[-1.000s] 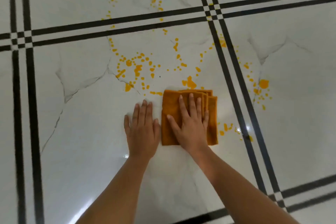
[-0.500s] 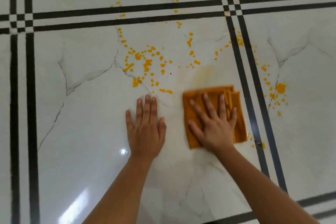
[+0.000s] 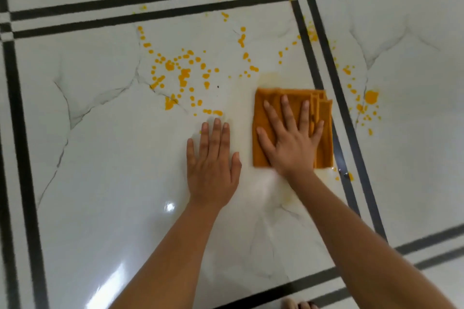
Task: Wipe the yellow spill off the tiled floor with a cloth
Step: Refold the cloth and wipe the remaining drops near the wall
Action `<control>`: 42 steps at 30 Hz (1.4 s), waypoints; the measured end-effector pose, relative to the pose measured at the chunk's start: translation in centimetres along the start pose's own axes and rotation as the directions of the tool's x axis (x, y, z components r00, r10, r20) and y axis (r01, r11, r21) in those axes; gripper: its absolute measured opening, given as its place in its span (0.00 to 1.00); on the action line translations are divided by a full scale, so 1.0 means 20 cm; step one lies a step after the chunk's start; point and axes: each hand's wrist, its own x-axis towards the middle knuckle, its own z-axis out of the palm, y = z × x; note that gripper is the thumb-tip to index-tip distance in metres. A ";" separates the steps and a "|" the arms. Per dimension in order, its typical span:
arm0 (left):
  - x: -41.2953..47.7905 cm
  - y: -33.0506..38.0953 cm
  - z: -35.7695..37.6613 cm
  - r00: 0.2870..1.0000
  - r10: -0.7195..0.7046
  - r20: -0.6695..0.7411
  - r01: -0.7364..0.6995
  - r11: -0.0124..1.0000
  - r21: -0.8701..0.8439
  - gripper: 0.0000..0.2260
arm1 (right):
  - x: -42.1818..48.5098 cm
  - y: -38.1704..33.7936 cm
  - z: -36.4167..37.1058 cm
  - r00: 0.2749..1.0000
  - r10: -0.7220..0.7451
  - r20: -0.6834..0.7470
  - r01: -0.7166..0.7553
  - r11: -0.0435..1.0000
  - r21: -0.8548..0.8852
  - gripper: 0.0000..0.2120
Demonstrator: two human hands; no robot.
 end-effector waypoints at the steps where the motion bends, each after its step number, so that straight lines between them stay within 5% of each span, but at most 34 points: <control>1: 0.02 0.02 -0.01 1.000 0.021 -0.011 -0.021 1.000 -0.003 0.26 | -0.09 0.05 0.01 0.999 -0.028 -0.019 0.028 0.999 -0.019 0.29; 5: 0.04 0.10 0.00 0.995 0.088 -0.039 -0.087 0.996 0.014 0.25 | -0.31 0.25 0.02 0.995 -0.094 0.022 0.095 0.994 -0.050 0.28; 9: 0.08 0.20 0.02 0.987 0.157 0.037 -0.158 0.987 0.009 0.26 | 0.01 0.22 -0.04 0.999 0.039 -0.020 -0.039 0.999 -0.004 0.28; 14: 0.19 0.32 0.06 0.973 0.219 0.075 -0.219 0.976 0.003 0.26 | -0.40 0.42 -0.01 0.998 0.051 -0.023 -0.051 0.999 0.014 0.29; 18: 0.30 0.44 0.09 0.951 0.305 0.044 -0.306 0.952 0.017 0.26 | 0.04 0.51 -0.06 0.985 0.156 -0.074 -0.155 0.988 0.013 0.29; 24: 0.54 0.64 0.07 0.948 0.314 0.056 -0.316 0.949 0.021 0.27 | -0.17 0.63 -0.07 0.990 0.123 -0.067 -0.123 0.992 0.009 0.28; 30: 0.68 0.76 0.11 0.964 0.258 0.058 -0.260 0.966 0.014 0.28 | 0.48 0.78 -0.21 0.985 0.166 -0.050 -0.164 0.985 0.043 0.28; 35: 0.68 0.75 0.11 0.965 0.238 0.105 -0.244 0.969 0.048 0.28 | 0.11 0.86 -0.15 0.996 0.079 -0.040 -0.080 0.997 -0.008 0.28; 42: 0.70 0.73 0.09 0.965 0.238 0.111 -0.245 0.968 0.055 0.28 | 0.55 0.79 -0.21 0.996 0.044 -0.073 -0.043 0.999 0.017 0.28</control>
